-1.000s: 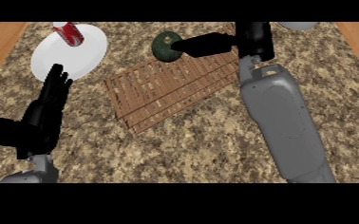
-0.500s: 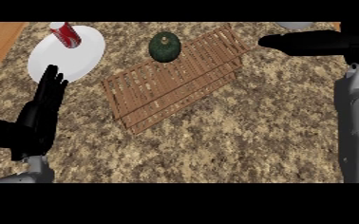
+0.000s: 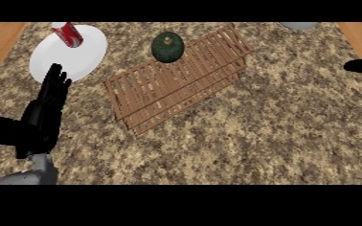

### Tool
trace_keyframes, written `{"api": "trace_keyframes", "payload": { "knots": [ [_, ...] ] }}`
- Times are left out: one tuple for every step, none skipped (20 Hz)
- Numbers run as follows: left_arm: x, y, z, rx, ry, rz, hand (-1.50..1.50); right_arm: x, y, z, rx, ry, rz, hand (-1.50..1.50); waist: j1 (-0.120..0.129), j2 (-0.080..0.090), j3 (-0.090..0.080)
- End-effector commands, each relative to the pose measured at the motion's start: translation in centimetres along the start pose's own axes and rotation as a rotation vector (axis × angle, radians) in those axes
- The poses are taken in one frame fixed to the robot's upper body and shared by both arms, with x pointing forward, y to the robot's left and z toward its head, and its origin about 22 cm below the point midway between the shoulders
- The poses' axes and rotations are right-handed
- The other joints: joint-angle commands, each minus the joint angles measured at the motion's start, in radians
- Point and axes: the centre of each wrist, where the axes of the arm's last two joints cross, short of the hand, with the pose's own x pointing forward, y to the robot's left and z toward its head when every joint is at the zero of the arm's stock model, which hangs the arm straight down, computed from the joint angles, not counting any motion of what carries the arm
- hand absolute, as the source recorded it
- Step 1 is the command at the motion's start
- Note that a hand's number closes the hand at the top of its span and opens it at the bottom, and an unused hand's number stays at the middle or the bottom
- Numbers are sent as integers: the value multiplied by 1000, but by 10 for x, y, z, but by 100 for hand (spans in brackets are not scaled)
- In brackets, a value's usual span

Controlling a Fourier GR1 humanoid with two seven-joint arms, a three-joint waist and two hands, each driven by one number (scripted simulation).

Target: Pick the squash from the tray and place it in the tiered shelf

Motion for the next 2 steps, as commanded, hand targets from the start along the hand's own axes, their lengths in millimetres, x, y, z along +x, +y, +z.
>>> {"api": "trace_keyframes", "payload": {
  "knots": [
    [2, -13, 1, -3, -7, -2, 0, -4, -25, 11, 16, -26, -13, -150, 4, 1, 0],
    [5, 20, 6, -18, -3, 10, 0, -9, -34, 7, 20, -3, -30, -150, 7, 0, 0]
  ]
}}
